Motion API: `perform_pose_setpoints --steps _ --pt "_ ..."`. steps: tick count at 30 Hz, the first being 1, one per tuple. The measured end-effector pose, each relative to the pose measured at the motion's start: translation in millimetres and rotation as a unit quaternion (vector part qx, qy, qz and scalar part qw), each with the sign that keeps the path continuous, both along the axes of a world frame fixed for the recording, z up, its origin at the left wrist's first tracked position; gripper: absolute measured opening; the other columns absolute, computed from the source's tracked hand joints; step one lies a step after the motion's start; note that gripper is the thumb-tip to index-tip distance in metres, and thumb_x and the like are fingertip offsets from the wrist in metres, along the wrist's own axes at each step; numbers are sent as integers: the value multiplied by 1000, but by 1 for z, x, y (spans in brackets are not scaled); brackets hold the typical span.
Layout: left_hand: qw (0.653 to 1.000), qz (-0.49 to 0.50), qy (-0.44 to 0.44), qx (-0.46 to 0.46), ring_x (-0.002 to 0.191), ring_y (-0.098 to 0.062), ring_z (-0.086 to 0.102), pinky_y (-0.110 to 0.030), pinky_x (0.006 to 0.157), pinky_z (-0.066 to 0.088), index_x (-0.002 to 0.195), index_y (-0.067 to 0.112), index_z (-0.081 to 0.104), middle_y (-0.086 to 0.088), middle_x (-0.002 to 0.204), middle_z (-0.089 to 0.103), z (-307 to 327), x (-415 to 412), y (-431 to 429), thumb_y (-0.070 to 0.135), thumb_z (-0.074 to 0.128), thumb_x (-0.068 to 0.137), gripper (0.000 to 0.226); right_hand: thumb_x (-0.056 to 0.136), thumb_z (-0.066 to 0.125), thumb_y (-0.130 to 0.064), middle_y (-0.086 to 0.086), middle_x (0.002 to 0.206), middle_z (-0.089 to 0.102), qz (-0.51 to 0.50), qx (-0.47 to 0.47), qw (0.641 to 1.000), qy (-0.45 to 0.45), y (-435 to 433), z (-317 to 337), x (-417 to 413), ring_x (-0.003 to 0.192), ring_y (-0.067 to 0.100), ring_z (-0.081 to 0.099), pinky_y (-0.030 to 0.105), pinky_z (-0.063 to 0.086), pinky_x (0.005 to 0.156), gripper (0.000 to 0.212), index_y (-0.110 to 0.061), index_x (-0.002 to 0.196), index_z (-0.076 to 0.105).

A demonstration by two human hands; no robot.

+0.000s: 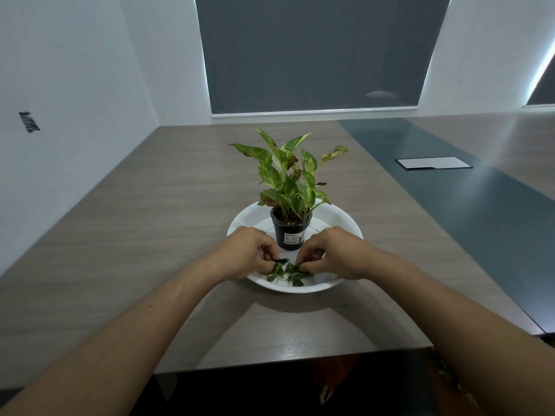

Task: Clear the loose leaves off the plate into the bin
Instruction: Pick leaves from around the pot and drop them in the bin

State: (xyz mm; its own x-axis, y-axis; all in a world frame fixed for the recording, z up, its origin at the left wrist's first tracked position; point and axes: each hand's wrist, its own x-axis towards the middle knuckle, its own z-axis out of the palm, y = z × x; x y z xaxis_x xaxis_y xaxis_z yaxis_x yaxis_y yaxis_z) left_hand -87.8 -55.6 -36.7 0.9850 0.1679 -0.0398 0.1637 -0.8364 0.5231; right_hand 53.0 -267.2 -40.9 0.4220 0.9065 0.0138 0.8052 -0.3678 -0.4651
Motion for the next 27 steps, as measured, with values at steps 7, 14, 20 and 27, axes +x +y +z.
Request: perform_pose_setpoints --steps 7,14,20,27 --pt "998 38 -8 -59 62 4 73 -4 56 46 93 24 83 21 66 77 19 -9 12 17 87 85 11 94 84 -32 -14 84 79 -30 24 999 25 -5 18 0 74 -5 68 7 49 66 11 -31 104 87" --pt "992 59 -23 -107 74 -9 81 -13 69 60 93 21 84 3 77 84 35 -22 17 14 87 85 11 93 85 -31 -10 82 81 -25 46 998 23 1 33 -11 72 -4 69 7 50 65 10 -30 103 86" --pt "991 69 -25 -111 72 -4 78 -16 73 60 92 23 83 7 74 82 46 -51 25 16 86 85 11 93 85 -34 -16 81 81 1 57 998 29 17 42 -29 77 3 75 18 58 68 6 -34 99 85" --pt "987 104 -42 -116 77 -8 81 -13 72 60 95 20 83 -3 85 85 58 -111 49 15 87 86 11 92 85 -30 -14 82 83 53 68 994 63 54 51 -67 78 5 78 24 62 77 3 -32 94 84"
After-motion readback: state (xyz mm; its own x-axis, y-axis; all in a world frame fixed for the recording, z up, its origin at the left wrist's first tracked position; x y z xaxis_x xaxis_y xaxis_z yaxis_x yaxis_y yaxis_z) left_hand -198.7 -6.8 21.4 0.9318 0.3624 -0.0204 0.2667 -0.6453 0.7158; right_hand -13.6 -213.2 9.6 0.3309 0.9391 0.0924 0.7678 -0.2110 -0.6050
